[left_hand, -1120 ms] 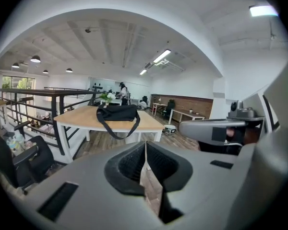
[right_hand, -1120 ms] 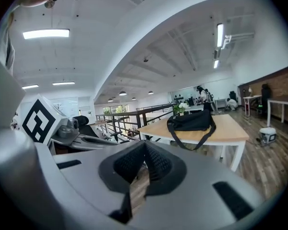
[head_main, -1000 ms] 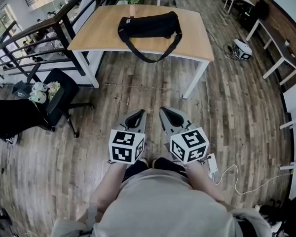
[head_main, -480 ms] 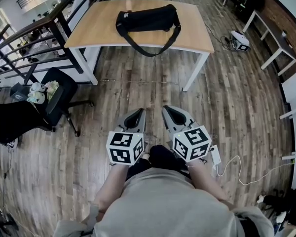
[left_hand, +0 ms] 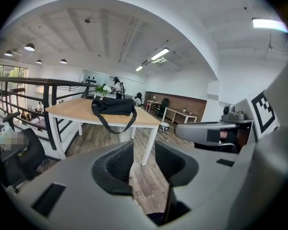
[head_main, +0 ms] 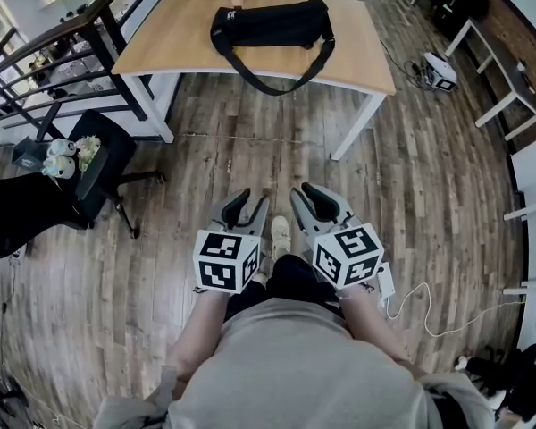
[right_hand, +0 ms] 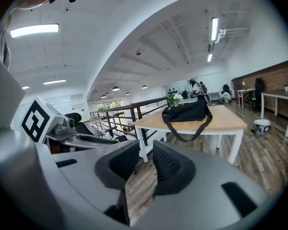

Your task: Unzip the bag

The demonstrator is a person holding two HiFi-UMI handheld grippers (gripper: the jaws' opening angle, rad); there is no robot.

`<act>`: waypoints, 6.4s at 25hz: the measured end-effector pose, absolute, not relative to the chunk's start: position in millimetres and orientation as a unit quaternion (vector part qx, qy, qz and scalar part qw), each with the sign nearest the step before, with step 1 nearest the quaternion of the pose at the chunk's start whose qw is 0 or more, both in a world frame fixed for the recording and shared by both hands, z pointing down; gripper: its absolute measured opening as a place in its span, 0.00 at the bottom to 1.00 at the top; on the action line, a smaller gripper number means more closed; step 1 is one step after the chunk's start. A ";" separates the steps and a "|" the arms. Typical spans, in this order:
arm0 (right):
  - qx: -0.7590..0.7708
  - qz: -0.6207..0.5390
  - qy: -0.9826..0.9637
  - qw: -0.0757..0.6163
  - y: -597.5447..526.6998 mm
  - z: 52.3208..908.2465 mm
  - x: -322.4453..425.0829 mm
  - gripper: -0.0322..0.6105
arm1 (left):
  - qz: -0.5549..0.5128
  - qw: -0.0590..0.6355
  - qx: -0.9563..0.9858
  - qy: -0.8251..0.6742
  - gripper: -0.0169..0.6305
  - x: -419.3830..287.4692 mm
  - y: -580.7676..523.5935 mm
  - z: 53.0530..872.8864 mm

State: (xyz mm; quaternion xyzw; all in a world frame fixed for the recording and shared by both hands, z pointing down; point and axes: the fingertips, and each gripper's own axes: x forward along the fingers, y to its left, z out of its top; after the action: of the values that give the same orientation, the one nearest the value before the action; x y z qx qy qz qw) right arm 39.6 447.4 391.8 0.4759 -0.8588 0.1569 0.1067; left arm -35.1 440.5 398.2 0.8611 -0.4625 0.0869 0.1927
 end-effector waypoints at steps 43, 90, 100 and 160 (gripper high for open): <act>0.430 0.184 -0.879 0.097 155.5 405.8 91.4 0.20 | 0.114 0.217 0.831 -0.499 0.21 18.5 152.0 413.8; 0.434 0.166 -0.877 0.124 -115.4 396.4 -46.0 0.16 | 0.091 0.244 0.839 -0.477 0.20 -111.0 -140.9 407.4; 0.392 0.158 -0.896 0.136 -145.8 399.3 -59.0 0.14 | 0.076 0.257 0.804 -0.530 0.20 -134.0 -162.0 410.4; 0.254 -0.263 -0.857 0.363 -206.2 422.8 -86.7 0.22 | 0.059 0.316 0.803 -0.501 0.13 -125.0 -232.1 438.7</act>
State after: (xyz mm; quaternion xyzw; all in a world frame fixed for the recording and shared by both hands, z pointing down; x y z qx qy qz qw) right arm -86.7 -206.2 422.8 0.2542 -0.8569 -0.2630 0.3632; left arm -125.0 -232.1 438.7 0.8034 -0.5010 0.0594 0.3164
